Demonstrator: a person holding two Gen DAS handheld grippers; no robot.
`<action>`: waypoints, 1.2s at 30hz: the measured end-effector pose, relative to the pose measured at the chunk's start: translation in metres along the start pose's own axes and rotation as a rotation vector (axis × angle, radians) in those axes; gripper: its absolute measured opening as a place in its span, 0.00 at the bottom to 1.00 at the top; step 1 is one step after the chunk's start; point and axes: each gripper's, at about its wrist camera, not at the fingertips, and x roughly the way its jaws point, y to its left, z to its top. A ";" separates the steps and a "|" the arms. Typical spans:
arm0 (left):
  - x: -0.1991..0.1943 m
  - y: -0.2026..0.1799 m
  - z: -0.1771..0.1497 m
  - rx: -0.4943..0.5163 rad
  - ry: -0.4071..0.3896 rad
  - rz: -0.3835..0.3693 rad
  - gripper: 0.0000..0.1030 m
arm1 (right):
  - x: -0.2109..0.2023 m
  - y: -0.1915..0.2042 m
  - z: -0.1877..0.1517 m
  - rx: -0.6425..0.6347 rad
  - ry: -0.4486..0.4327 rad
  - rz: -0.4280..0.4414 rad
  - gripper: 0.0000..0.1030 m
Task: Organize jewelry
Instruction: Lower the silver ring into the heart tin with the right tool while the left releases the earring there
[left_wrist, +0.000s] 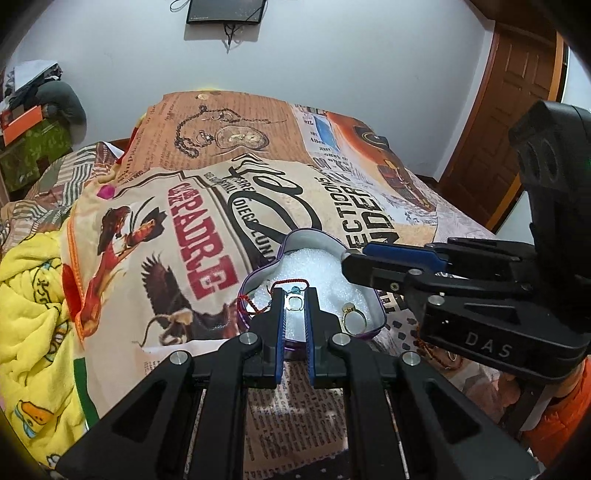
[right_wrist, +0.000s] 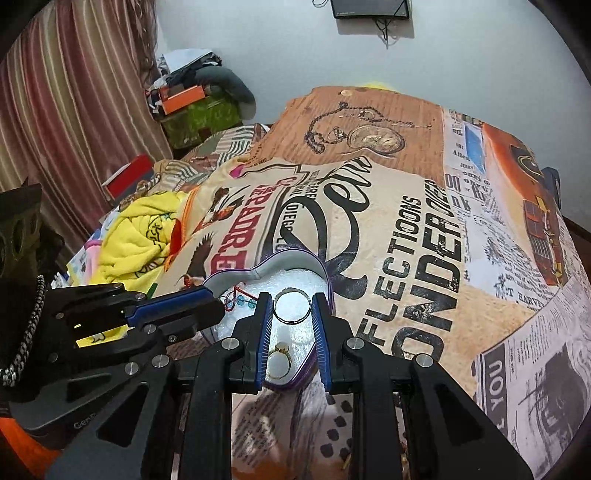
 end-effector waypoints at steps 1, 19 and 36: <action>0.002 0.001 0.000 -0.002 0.004 -0.003 0.08 | 0.001 0.000 0.000 -0.003 0.003 0.001 0.19; -0.015 0.014 0.006 -0.029 -0.022 0.028 0.08 | 0.015 0.006 0.000 -0.045 0.061 0.004 0.19; -0.040 0.003 0.006 -0.013 -0.031 0.064 0.19 | -0.028 0.004 -0.006 -0.045 0.005 -0.066 0.36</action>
